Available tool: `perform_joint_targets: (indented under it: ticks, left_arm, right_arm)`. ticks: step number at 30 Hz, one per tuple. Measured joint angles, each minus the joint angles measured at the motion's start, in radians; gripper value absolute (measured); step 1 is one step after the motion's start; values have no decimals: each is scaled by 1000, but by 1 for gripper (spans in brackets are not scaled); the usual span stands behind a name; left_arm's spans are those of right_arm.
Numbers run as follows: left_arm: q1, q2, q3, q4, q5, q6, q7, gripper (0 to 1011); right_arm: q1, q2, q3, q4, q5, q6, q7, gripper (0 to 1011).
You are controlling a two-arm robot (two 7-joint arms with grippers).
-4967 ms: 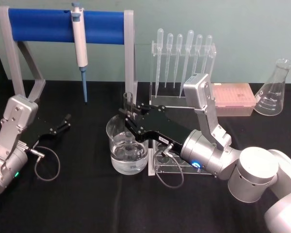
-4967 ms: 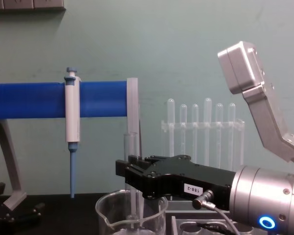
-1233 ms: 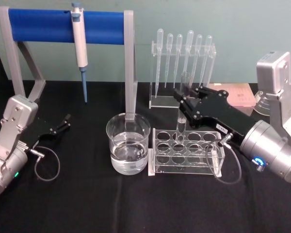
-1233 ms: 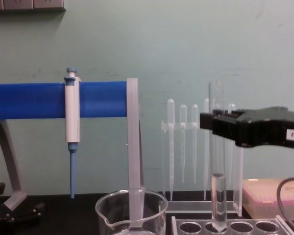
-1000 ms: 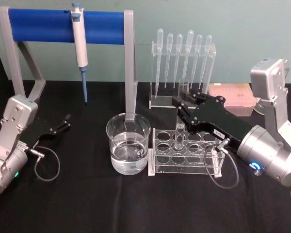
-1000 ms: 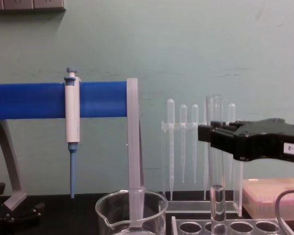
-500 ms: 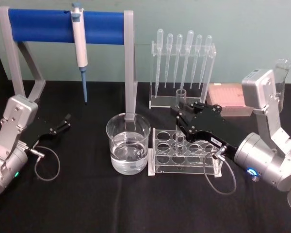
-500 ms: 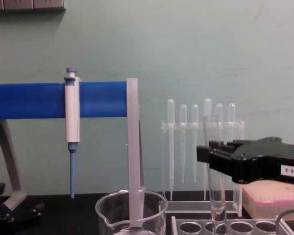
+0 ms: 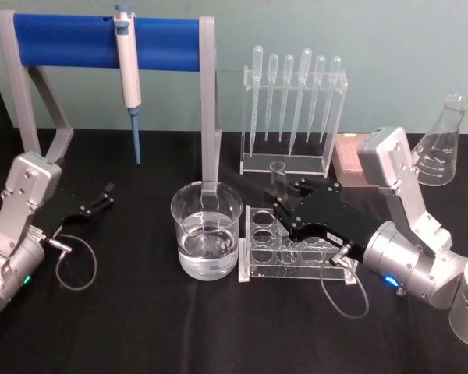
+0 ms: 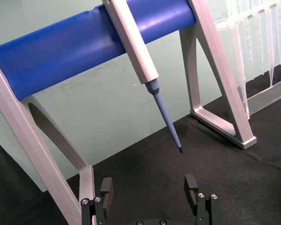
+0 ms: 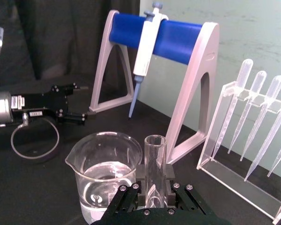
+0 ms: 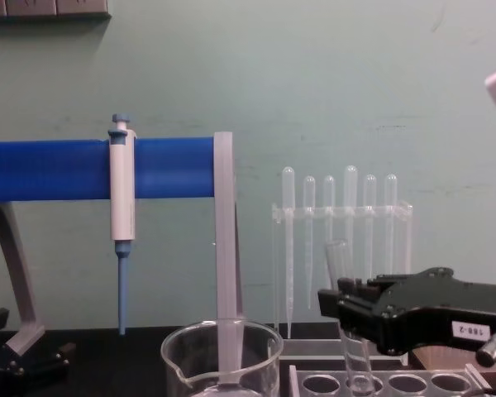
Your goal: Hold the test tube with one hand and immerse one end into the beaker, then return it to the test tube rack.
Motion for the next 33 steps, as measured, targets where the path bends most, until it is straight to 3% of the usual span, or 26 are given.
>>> perform_joint_targets:
  ticks: [9, 19, 24, 26, 33]
  left_arm:
    - [0, 0, 0, 0, 0, 0, 0, 1000]
    - [0, 0, 0, 0, 0, 0, 0, 1000]
    - [0, 0, 0, 0, 0, 0, 0, 1000]
    - [0, 0, 0, 0, 0, 0, 0, 1000]
    - [0, 0, 0, 0, 0, 0, 0, 1000]
  right_arm:
    - [17, -4, -16, 15, -33, 31, 9, 255]
    - [-11, -1, -1, -16, -41, 54, 5, 573]
    - [-87, 29, 40, -101, -28, 75, -22, 734]
    - [-148, 53, 77, -162, -17, 81, -38, 812]
    - [-265, 84, 180, -241, -18, 66, -104, 978]
